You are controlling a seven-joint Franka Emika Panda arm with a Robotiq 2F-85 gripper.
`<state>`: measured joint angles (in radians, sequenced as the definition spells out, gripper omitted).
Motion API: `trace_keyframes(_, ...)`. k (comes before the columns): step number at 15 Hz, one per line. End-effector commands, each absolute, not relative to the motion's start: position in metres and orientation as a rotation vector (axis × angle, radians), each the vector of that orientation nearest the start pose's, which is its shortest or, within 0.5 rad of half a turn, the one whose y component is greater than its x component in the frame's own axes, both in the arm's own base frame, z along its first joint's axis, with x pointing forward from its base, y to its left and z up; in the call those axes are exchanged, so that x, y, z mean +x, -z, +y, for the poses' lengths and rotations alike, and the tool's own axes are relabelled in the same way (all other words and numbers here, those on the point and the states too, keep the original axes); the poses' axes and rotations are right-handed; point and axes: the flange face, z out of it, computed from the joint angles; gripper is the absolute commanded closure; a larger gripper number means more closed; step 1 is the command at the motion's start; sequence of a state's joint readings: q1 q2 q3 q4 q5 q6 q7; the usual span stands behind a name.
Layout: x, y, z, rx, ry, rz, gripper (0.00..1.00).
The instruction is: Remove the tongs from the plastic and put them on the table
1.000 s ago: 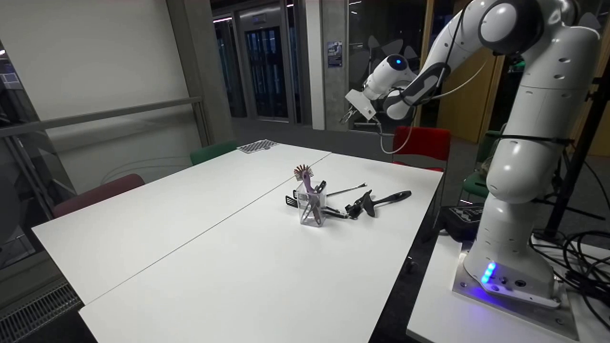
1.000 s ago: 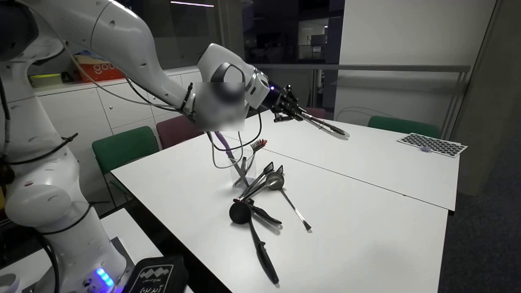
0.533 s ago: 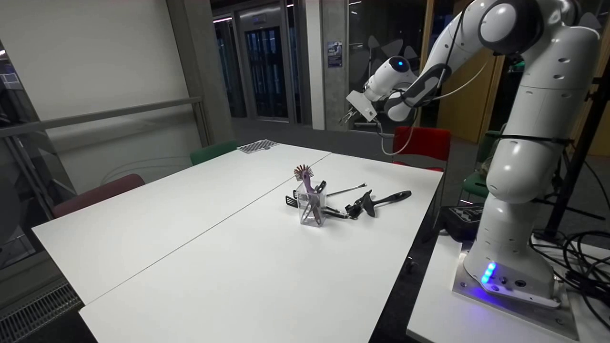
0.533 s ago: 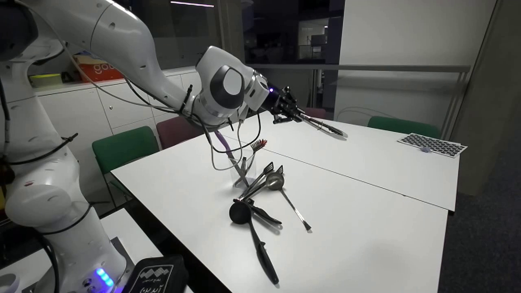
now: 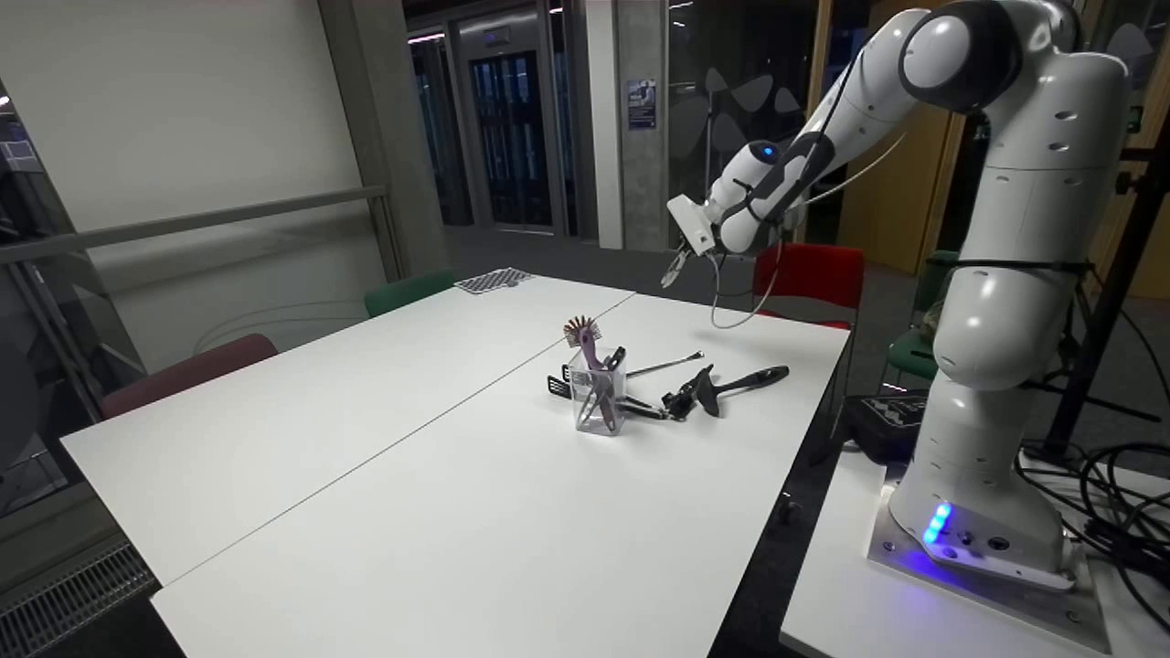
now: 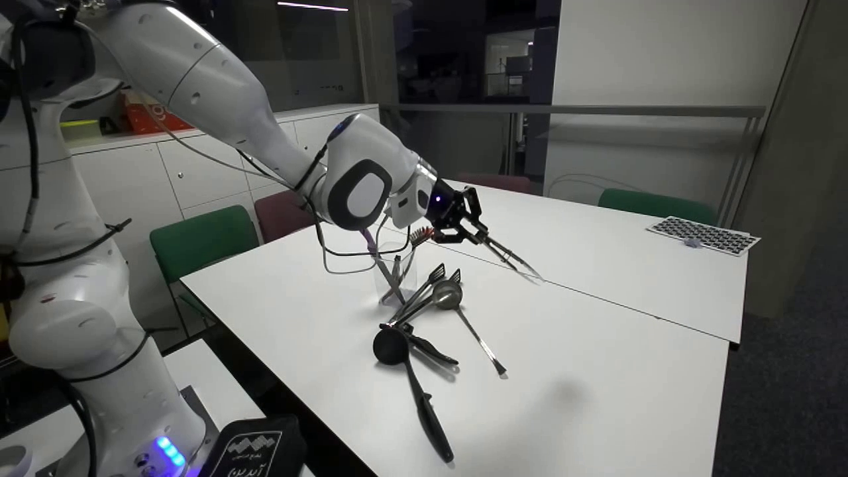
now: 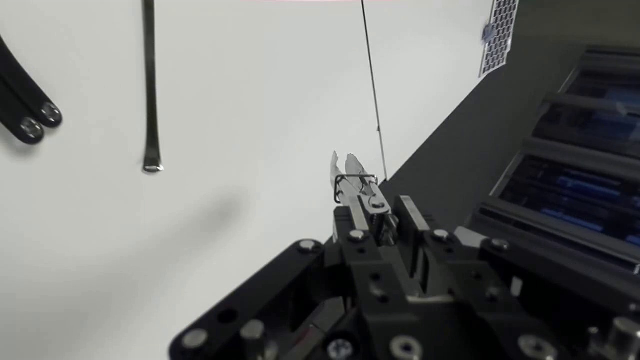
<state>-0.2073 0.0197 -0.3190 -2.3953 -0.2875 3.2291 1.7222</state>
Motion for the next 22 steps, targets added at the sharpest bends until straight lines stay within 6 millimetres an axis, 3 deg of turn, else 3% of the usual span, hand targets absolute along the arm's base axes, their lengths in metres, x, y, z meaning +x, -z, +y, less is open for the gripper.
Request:
trace_keyframes(1,0.468,-0.41,-0.241,-1.254,0.855,2.253,0.95)
trace_keyframes(5,0.464,-0.463,-0.246,-1.02,0.688,2.269,0.95)
trace_keyframes(8,0.448,-0.502,-0.275,-0.899,0.556,2.195,0.95)
trace_keyframes(11,0.434,-0.512,-0.309,-0.823,0.416,2.098,0.95)
trace_keyframes(15,0.432,-0.488,-0.34,-0.845,0.268,2.014,0.95)
trace_keyframes(22,0.477,-0.383,-0.346,-1.139,0.135,2.243,0.95)
